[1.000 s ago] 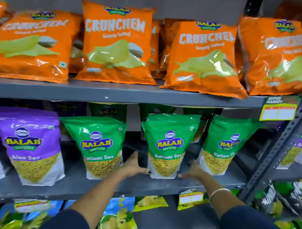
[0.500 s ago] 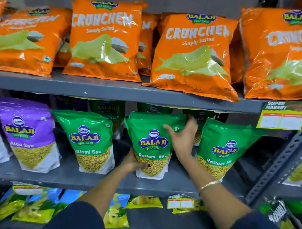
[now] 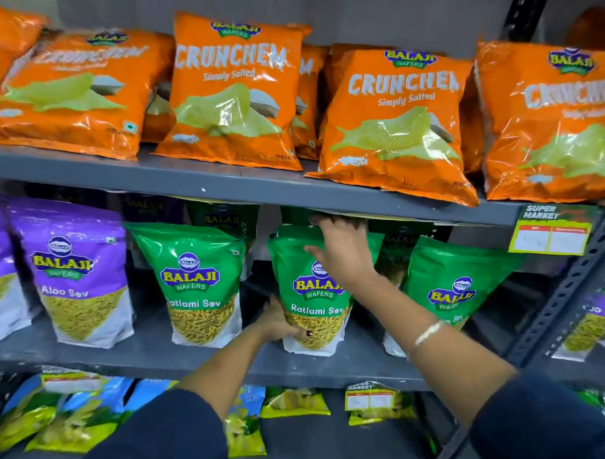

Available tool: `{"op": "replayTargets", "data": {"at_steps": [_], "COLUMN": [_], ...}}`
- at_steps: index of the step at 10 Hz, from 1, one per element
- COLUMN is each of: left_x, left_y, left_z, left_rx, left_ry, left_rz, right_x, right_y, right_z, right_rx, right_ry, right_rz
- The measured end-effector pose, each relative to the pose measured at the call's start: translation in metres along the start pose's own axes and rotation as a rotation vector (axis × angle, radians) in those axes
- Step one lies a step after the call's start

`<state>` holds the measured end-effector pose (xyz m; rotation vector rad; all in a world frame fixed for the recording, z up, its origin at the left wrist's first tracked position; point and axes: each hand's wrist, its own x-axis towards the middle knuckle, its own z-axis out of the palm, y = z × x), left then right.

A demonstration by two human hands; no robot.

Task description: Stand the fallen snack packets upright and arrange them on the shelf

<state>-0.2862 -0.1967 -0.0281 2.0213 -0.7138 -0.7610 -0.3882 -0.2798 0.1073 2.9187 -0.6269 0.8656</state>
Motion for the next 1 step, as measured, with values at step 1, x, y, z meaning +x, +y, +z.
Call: {"op": "replayTargets", "data": {"at_steps": [1], "left_x": [-0.0123], "left_y": [0.0115], "left_z": [-0.0118], "left_rx": [-0.012], "left_ry": [0.037], "left_rz": [-0.07], "right_x": [-0.0278], "right_y": [-0.0112], "right_z": [-0.0028], "right_rx": [0.046], "right_ry": [0.268], "right_rz": [-0.253]}}
